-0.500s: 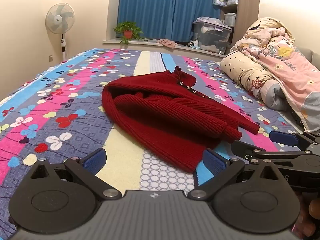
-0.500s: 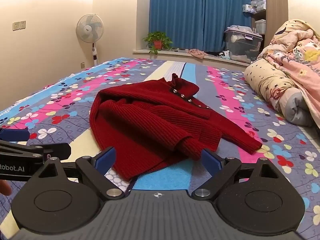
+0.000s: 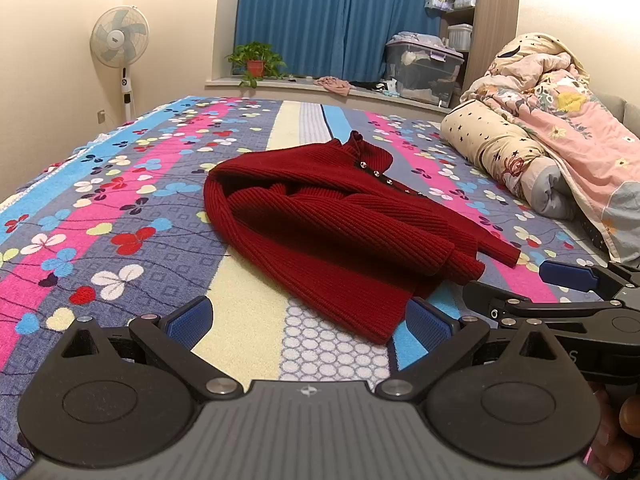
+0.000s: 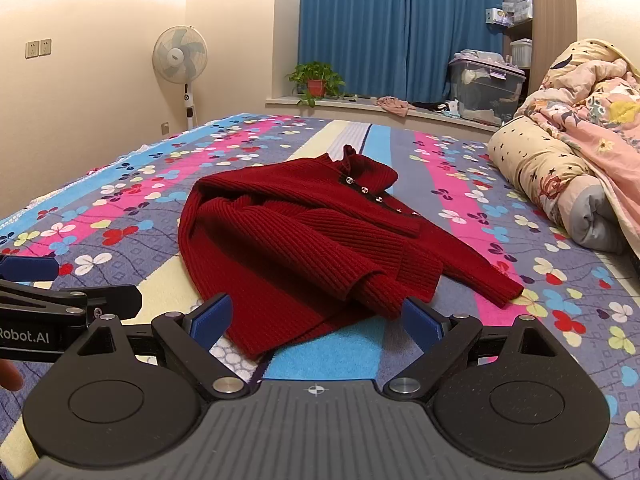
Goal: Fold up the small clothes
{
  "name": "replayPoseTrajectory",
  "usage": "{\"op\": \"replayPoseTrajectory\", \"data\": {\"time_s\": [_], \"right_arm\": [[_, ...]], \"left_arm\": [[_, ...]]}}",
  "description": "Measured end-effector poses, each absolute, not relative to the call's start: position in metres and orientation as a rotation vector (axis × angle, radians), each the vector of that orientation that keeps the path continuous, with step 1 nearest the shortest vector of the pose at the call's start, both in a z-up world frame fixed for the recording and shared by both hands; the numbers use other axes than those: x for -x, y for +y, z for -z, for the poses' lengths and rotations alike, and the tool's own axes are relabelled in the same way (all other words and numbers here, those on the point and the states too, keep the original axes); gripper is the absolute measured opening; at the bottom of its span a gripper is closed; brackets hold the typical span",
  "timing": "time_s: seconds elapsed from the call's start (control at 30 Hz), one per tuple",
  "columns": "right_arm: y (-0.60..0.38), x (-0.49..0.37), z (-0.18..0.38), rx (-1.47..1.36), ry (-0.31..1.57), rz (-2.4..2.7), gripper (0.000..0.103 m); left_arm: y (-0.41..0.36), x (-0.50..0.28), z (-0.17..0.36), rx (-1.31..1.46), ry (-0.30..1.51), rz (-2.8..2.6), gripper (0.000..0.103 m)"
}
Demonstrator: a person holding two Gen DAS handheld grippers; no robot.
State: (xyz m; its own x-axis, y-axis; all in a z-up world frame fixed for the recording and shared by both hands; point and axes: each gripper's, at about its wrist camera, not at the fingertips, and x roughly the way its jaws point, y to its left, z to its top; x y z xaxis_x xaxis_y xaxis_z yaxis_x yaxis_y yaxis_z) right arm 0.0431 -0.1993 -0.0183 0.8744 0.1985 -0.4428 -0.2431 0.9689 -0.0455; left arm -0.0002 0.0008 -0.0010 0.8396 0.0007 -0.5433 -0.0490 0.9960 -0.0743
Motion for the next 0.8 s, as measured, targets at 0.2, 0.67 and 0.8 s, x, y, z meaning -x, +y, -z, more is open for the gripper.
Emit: {"op": "replayPoseTrajectory", "data": {"time_s": [0.2,0.67,0.8], "right_arm": [[-0.199,-0.042,0.021,0.1,0.453,-0.23,0.091],[-0.203,-0.042,0.024,0.099,0.458,-0.225,0.09],[-0.214,-0.041,0.02,0.096,0.44,-0.183,0.084]], "left_arm": [[0.002,0.0,0.001,0.087,0.574,-0.026,0.103],[0.005,0.007,0.007,0.046,0.558,-0.041,0.102],[0.006,0.004,0.017,-0.003,0.553,-0.043,0.08]]}}
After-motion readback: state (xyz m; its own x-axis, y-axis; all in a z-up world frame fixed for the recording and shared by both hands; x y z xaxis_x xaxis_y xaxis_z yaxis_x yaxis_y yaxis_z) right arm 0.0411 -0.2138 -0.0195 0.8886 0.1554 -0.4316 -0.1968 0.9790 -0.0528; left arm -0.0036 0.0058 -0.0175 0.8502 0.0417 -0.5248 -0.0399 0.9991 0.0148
